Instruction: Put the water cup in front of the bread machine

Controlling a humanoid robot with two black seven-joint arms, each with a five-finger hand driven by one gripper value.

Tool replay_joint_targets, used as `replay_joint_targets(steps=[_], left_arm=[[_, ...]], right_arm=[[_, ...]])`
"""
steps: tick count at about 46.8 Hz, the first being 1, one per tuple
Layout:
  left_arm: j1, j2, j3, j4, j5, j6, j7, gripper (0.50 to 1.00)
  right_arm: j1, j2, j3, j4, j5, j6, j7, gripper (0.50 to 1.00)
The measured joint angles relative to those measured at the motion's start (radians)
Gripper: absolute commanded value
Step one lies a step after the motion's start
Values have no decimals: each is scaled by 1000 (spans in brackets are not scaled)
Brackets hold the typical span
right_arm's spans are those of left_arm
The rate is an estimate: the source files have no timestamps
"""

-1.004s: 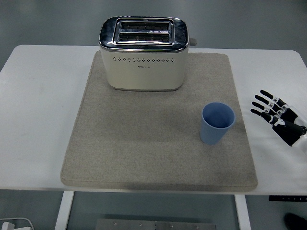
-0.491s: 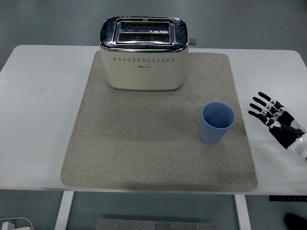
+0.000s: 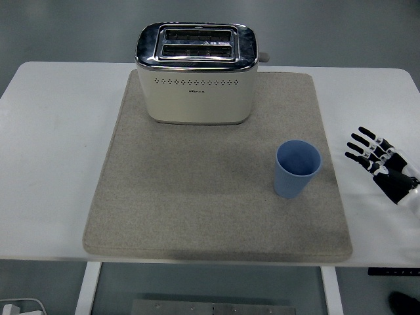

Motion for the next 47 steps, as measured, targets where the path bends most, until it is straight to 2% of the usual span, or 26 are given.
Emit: replay_joint_targets(steps=[47], left_arm=[[0,0,0,0,0,0,0,1000]], right_arm=[[13,11,1,-32,1,2,0,913]])
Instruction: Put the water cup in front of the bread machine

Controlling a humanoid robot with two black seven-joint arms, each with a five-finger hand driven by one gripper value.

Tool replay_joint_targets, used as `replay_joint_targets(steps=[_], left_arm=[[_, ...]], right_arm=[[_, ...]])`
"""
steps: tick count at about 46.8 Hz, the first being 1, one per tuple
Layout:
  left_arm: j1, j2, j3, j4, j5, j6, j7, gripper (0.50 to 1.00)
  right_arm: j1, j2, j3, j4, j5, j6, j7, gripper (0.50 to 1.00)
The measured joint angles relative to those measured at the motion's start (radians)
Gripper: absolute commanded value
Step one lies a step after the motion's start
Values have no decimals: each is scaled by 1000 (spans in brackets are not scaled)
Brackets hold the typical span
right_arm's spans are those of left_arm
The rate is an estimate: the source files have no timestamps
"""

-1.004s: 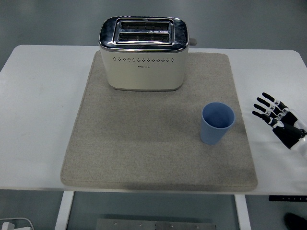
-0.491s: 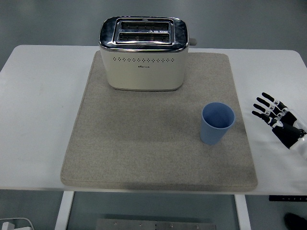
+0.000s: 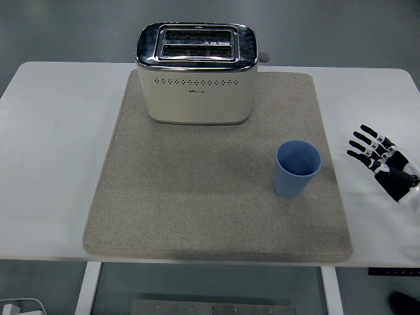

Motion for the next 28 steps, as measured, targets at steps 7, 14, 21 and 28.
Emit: replay_joint_targets(steps=[7,14,21,28], left_arm=[[0,0,0,0,0,0,0,1000],[0,0,0,0,0,0,0,1000],[0,0,1,0,0,0,0,1000],[0,0,2,0,0,0,0,1000]], right_arm=[[22,0,0,-3,0,0,0,915],[32,-6,-1,-4,0,1,0,915],[33,-35,-4,-2,0,3,0,915],[26,-52,-10,7,2,16,0,915]])
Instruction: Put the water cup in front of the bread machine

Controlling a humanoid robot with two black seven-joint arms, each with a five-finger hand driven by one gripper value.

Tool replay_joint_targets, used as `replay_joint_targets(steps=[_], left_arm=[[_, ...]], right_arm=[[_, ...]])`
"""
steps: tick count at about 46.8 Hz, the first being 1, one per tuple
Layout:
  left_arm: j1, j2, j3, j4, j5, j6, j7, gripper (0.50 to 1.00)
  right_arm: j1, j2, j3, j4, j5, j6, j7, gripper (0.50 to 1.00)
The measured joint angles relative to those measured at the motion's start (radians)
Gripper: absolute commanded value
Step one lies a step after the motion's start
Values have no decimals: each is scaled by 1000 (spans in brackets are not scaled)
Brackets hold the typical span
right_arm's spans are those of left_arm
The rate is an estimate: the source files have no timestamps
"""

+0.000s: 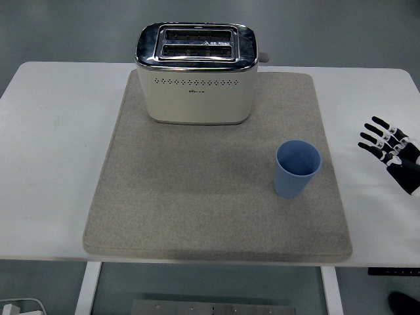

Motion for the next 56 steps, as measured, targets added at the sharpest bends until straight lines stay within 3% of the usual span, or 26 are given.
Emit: replay_joint_targets(steps=[30,50,56], left_arm=[[0,0,0,0,0,0,0,1000],[0,0,0,0,0,0,0,1000],[0,0,0,0,0,0,0,1000]], right_arm=[[-38,-56,-9,104,-75,-5,0,915],[-66,-51,-4,135,-109,-8,0,915],[-68,-45,-2,147,-111,-35,0,915]])
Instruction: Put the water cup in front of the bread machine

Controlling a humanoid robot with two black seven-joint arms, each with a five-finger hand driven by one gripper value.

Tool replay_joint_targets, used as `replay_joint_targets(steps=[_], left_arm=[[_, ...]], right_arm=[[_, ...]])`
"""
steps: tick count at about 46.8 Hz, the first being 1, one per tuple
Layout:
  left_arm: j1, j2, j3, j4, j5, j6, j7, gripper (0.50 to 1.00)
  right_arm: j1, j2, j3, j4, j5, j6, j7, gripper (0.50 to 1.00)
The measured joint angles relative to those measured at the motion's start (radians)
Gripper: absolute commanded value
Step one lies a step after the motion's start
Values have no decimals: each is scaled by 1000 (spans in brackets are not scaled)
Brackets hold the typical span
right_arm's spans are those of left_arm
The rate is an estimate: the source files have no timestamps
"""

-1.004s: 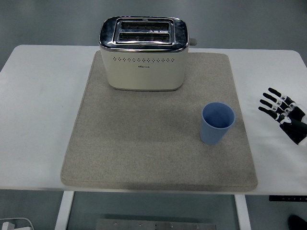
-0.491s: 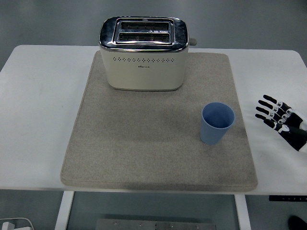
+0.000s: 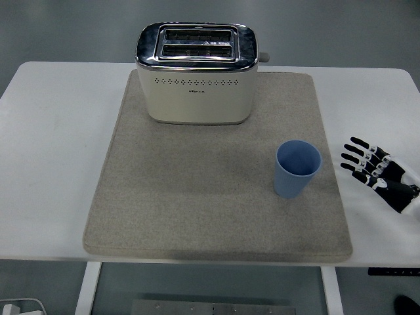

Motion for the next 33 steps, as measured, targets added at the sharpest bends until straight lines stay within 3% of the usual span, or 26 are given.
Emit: replay_joint_targets(steps=[33], left_arm=[[0,0,0,0,0,0,0,1000]], right_arm=[[-1,77,13,91,0,-98,0,915]])
